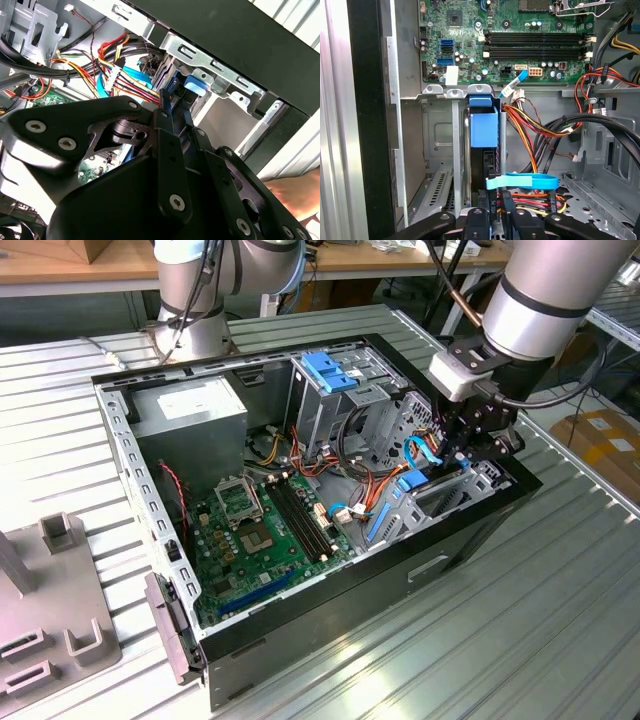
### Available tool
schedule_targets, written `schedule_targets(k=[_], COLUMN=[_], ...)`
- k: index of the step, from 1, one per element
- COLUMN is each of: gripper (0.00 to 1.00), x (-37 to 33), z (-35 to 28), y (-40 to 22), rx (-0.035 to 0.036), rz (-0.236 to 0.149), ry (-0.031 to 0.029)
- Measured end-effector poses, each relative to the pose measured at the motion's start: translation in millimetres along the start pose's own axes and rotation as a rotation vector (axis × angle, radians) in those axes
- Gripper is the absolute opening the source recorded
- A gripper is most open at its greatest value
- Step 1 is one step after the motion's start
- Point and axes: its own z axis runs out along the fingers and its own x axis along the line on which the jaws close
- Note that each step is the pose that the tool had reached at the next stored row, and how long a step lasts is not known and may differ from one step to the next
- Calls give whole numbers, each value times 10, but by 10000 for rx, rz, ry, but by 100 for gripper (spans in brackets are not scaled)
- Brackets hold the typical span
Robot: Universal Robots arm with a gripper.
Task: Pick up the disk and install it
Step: 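Insert the second disk wire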
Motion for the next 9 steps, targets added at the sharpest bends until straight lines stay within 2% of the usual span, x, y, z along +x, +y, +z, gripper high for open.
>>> schedule_targets(k=[4, 9], gripper=[24, 24], x=[0, -3], z=[-29, -200], y=[-3, -23], rx=[0, 0], rz=[0, 0], ry=[3, 5])
